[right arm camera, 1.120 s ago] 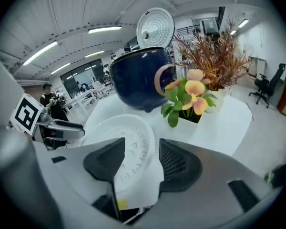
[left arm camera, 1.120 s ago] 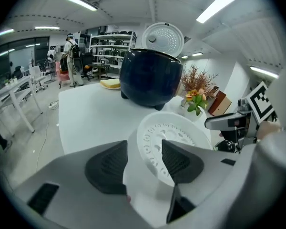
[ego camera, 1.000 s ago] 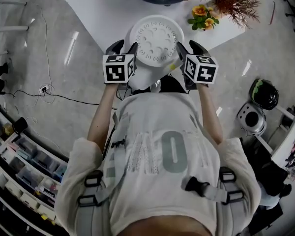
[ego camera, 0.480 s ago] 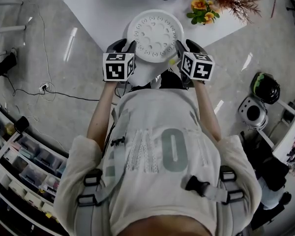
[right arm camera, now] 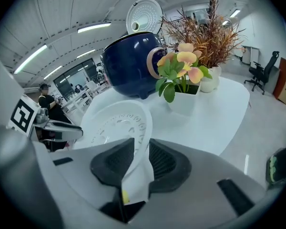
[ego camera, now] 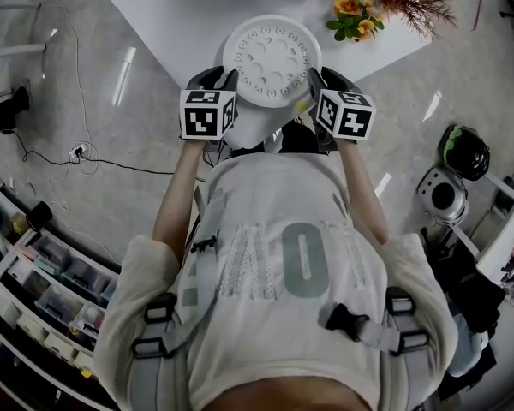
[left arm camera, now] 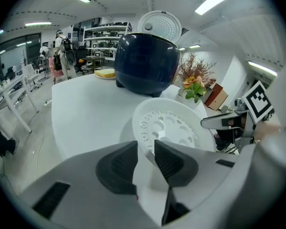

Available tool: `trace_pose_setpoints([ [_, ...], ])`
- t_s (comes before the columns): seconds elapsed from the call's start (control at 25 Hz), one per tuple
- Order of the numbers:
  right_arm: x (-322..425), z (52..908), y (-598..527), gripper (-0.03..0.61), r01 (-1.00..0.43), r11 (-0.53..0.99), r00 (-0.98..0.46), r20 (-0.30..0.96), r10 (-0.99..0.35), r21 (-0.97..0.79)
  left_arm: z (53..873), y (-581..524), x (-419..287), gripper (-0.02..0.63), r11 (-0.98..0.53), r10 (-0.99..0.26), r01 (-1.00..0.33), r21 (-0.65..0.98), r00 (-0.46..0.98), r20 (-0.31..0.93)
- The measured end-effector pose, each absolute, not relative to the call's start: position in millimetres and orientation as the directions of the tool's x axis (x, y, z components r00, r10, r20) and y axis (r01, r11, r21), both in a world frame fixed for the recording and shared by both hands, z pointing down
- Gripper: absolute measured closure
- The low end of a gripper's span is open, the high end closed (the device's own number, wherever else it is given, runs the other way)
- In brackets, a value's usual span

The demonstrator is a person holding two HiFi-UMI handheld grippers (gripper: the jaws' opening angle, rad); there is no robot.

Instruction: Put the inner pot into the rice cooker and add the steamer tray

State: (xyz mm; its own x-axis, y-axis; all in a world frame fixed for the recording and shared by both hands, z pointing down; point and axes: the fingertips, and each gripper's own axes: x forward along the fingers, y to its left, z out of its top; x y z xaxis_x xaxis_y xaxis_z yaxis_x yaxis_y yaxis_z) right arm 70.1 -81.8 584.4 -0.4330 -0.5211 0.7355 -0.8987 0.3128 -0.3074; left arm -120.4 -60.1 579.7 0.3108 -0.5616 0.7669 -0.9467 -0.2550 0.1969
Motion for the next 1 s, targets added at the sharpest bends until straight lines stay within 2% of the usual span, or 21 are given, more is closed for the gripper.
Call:
trace_pose_setpoints([
  [0.4,66,576,-90,0.492,-0.896,0.335,-0.432,0.743,-0.511,-0.291,576,-55,-125,0.502,-0.235,-0.540,-0.946,0.224,0.318,0.779],
  [1.0,3,528,-132,0.500,-0.824,0.524,-0.518,0.666,-0.537,-0.217,533,-65,-183,0.515,-0.081,-0.677,-0.975,0.206,0.205,0.707],
])
